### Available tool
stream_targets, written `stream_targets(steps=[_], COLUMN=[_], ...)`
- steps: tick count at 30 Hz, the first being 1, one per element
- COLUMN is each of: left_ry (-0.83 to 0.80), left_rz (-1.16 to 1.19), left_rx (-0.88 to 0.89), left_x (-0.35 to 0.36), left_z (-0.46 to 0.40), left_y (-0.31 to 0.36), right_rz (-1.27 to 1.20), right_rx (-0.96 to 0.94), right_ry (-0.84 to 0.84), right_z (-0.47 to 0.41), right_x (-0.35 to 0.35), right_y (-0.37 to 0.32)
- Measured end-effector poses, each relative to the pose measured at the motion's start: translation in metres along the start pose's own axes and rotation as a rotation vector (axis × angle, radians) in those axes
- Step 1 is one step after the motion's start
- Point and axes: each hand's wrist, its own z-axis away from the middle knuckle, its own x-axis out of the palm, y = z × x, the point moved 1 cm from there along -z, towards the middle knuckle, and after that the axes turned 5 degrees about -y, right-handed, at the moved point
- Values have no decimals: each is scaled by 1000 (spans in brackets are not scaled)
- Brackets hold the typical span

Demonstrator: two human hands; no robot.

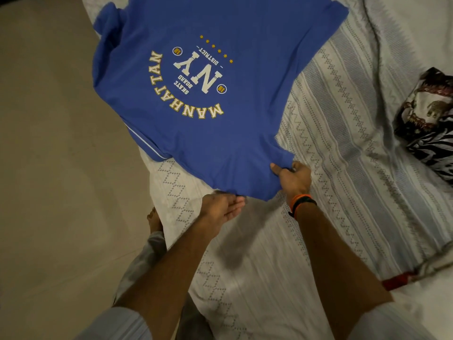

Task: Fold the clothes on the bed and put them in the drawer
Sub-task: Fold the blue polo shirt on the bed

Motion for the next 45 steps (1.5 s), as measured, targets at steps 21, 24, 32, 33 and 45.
stream_targets(steps=[21, 24, 32, 33, 45], left_ry=[306, 302, 238, 239, 307], left_rz=[-1324, -1089, -521, -488, -524], left_rx=[723, 661, 424, 412, 395], left_x=[-73, -88, -115, -118, -122], left_z=[-13, -20, -24, -29, -38], left_y=[79, 92, 122, 124, 128], right_rz=[-470, -403, -128, -69, 760], right_rx=[-211, -225, -182, -158, -585], right_ry=[-482, -483, -590, -610, -380], right_z=[24, 18, -10, -13, -6], right_x=[101, 150, 282, 292, 224], right_y=[-150, -181, -215, -212, -127])
